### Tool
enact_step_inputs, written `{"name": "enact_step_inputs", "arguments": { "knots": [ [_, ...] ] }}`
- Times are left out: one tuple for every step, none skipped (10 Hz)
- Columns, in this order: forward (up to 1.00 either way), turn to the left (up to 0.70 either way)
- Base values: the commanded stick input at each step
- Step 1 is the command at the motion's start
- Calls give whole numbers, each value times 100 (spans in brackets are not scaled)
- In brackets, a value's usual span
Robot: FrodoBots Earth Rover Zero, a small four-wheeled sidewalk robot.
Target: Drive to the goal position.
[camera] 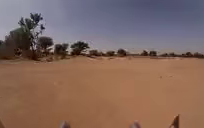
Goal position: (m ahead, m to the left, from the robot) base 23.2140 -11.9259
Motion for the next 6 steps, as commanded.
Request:
{"name": "enact_step_inputs", "arguments": {
  "knots": [
    [50, 0],
    [50, 0],
    [50, 0],
    [50, 0],
    [50, 0],
    [50, 0]
  ]
}}
